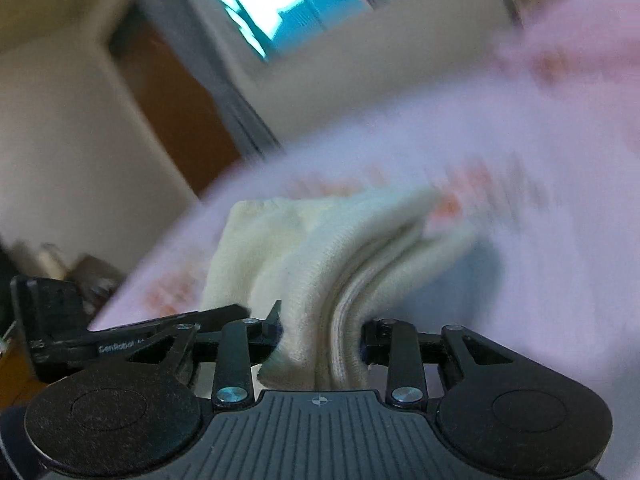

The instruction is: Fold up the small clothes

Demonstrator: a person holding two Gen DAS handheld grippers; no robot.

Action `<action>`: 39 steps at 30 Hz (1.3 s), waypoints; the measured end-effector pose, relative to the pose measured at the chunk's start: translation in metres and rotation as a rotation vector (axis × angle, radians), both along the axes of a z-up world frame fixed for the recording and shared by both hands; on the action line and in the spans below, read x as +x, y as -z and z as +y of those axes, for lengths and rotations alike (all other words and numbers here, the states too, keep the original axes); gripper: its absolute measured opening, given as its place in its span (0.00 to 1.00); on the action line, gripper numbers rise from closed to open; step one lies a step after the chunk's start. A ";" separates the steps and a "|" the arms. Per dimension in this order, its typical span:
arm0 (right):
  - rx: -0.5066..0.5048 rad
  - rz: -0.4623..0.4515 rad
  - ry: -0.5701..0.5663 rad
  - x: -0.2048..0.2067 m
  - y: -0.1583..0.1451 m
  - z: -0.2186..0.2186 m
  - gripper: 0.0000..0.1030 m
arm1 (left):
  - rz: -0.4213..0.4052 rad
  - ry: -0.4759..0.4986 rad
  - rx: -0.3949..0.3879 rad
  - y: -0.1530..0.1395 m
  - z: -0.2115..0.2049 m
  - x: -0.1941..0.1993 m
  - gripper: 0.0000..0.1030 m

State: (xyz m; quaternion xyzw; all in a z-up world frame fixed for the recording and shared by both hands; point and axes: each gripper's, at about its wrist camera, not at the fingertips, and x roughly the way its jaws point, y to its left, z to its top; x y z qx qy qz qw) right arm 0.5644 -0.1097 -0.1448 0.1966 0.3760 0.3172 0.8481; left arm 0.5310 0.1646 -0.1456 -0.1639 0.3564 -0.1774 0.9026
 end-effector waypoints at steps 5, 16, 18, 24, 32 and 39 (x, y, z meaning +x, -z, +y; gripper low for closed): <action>0.096 0.113 0.003 -0.010 0.029 -0.054 0.63 | 0.079 0.061 -0.305 0.028 0.040 -0.058 0.46; 0.156 0.118 -0.115 -0.083 0.037 -0.080 0.66 | 0.203 0.151 -0.364 0.042 0.010 -0.091 0.45; 0.088 0.133 -0.161 -0.075 0.038 -0.066 0.18 | 0.224 0.152 -0.378 0.043 0.008 -0.086 0.32; 0.218 0.205 -0.152 -0.090 0.009 -0.086 0.14 | 0.228 0.188 -0.477 0.025 0.024 -0.093 0.22; 0.235 0.363 0.045 -0.141 0.058 -0.121 0.15 | 0.376 0.226 -0.385 0.050 0.019 -0.136 0.32; 0.078 0.014 0.152 -0.100 -0.011 -0.123 0.26 | 0.096 -0.054 -0.347 0.006 0.071 -0.134 0.50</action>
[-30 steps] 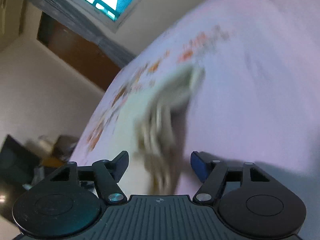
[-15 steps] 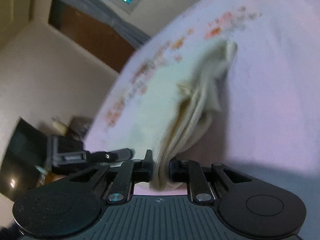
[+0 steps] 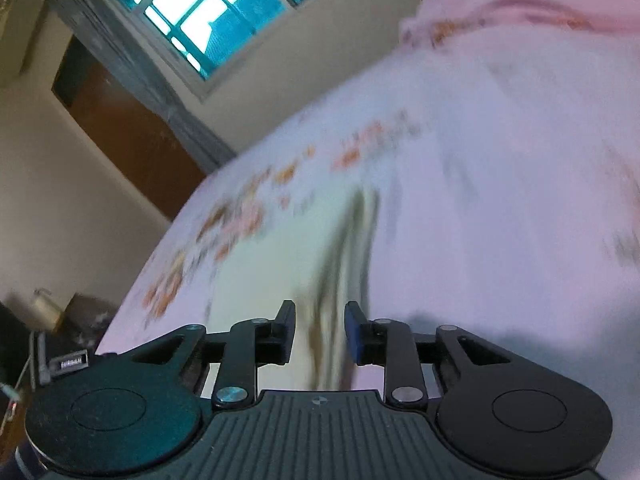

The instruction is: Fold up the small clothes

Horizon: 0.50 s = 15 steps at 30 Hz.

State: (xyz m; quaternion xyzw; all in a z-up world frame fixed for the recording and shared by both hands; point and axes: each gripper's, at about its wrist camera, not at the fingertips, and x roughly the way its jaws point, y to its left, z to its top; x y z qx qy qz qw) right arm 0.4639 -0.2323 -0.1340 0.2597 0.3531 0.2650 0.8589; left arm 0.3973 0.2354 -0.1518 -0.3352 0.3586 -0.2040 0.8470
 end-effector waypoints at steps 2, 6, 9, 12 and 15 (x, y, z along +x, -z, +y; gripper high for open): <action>-0.048 -0.007 0.018 0.030 -0.002 0.018 0.26 | -0.018 -0.075 0.036 -0.002 -0.001 0.012 0.51; -0.166 0.006 0.026 0.084 0.009 0.054 0.26 | -0.005 -0.110 0.226 -0.001 -0.035 0.039 0.51; -0.192 0.022 0.016 0.094 0.028 0.059 0.26 | -0.027 -0.123 0.314 0.002 -0.053 0.047 0.51; -0.128 0.027 -0.003 0.089 0.037 0.053 0.26 | -0.026 -0.133 0.284 0.008 -0.057 0.057 0.51; -0.146 -0.042 -0.032 0.079 0.031 0.055 0.04 | -0.034 -0.123 0.311 0.004 -0.067 0.060 0.51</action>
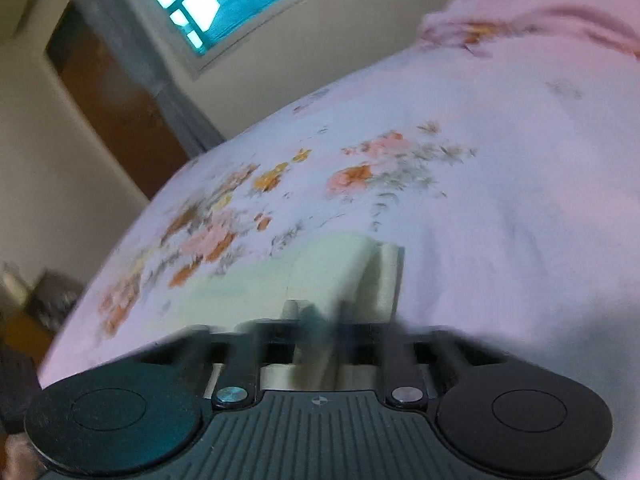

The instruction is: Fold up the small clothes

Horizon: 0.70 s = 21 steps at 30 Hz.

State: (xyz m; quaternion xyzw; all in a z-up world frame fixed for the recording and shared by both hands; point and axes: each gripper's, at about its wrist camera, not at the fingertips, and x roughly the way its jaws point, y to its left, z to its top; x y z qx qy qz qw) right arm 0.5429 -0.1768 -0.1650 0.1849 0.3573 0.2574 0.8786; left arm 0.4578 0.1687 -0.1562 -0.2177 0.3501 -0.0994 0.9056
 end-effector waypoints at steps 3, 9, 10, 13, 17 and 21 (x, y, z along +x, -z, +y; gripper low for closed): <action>-0.007 -0.069 0.063 -0.016 -0.010 -0.009 0.04 | -0.020 0.012 0.046 -0.005 -0.013 0.000 0.51; -0.072 0.035 0.110 -0.008 0.007 -0.007 0.05 | -0.002 -0.010 0.146 -0.010 -0.029 -0.001 0.53; -0.062 0.003 0.129 -0.018 -0.004 -0.011 0.05 | -0.004 -0.014 0.160 -0.015 -0.029 -0.005 0.52; -0.040 -0.045 0.134 -0.052 -0.035 -0.020 0.29 | -0.035 -0.019 0.239 -0.041 -0.035 -0.027 0.52; -0.040 -0.150 0.105 -0.128 -0.085 -0.025 0.66 | -0.093 -0.044 0.311 -0.089 -0.049 -0.082 0.57; -0.052 -0.229 0.057 -0.211 -0.131 -0.024 0.86 | -0.160 -0.042 0.371 -0.127 -0.068 -0.149 0.59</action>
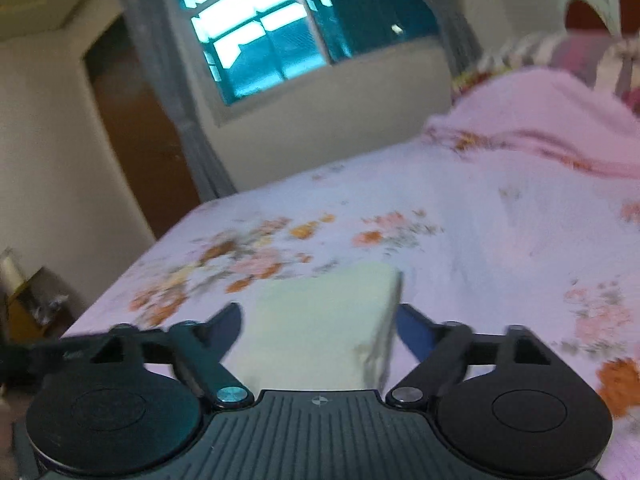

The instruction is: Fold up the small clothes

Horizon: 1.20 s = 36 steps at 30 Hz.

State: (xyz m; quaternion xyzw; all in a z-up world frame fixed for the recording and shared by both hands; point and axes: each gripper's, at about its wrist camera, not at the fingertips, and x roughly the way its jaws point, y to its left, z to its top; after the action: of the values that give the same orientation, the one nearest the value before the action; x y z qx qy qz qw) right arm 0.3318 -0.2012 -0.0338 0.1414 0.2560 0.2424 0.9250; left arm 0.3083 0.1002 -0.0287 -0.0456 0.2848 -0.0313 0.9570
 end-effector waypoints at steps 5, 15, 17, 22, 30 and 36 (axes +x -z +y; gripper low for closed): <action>-0.073 -0.079 -0.024 -0.106 -0.046 0.004 1.00 | -0.068 0.002 0.010 -0.032 -0.017 -0.097 0.63; -0.141 -0.211 0.012 -0.283 -0.056 -0.001 1.00 | -0.110 -0.076 0.088 -0.031 -0.035 -0.273 0.70; -0.148 -0.237 0.013 -0.305 -0.054 -0.003 1.00 | -0.129 -0.080 0.077 -0.029 -0.037 -0.292 0.70; -0.161 -0.284 0.015 -0.351 -0.048 -0.009 1.00 | -0.164 -0.061 0.092 -0.040 -0.049 -0.319 0.71; -0.177 -0.296 0.076 -0.374 -0.056 -0.019 1.00 | -0.211 -0.038 0.056 -0.047 -0.055 -0.332 0.71; -0.182 -0.293 0.090 -0.366 -0.064 -0.018 1.00 | -0.207 -0.025 0.042 -0.041 -0.052 -0.334 0.71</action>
State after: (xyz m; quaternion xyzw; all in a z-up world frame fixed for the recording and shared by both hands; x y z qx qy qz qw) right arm -0.0341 -0.2189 0.0301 0.0314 0.1329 0.1944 0.9714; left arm -0.0252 0.0482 0.0126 -0.0258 0.1845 -0.0180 0.9823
